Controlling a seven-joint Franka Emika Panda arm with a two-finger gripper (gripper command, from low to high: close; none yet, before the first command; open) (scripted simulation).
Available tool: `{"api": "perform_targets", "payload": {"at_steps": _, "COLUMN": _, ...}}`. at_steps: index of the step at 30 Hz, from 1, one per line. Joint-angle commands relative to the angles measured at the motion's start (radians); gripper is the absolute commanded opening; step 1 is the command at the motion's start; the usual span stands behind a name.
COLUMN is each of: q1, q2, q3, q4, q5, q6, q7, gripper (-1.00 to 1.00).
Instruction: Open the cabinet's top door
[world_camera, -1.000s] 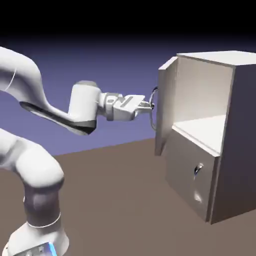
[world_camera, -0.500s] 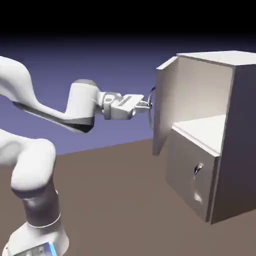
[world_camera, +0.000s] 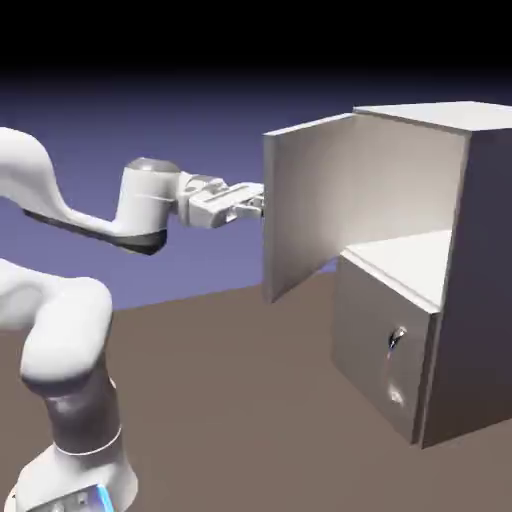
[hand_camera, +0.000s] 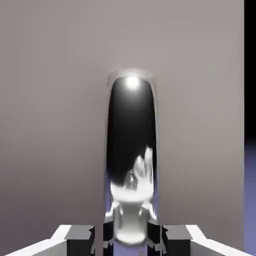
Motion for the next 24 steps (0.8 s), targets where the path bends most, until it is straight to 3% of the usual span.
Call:
{"api": "perform_targets", "payload": {"at_steps": 1, "q1": -0.016, "q2": 0.012, "q3": 0.032, "q4": 0.028, "q5": 0.031, "q6": -0.045, "q7": -0.005, "gripper": -1.00}}
{"api": "perform_targets", "payload": {"at_steps": 17, "q1": -0.514, "q2": 0.044, "q3": 0.514, "q4": 0.582, "q5": 0.343, "q6": -0.619, "q7": -0.080, "gripper": -1.00}}
{"api": "perform_targets", "payload": {"at_steps": 18, "q1": -0.514, "q2": 0.044, "q3": 0.514, "q4": 0.582, "q5": 0.343, "q6": -0.619, "q7": -0.080, "gripper": 1.00}}
{"api": "perform_targets", "payload": {"at_steps": 24, "q1": -0.600, "q2": 0.008, "q3": 0.606, "q4": 0.744, "q5": 0.385, "q6": -0.710, "q7": -0.112, "gripper": 1.00}}
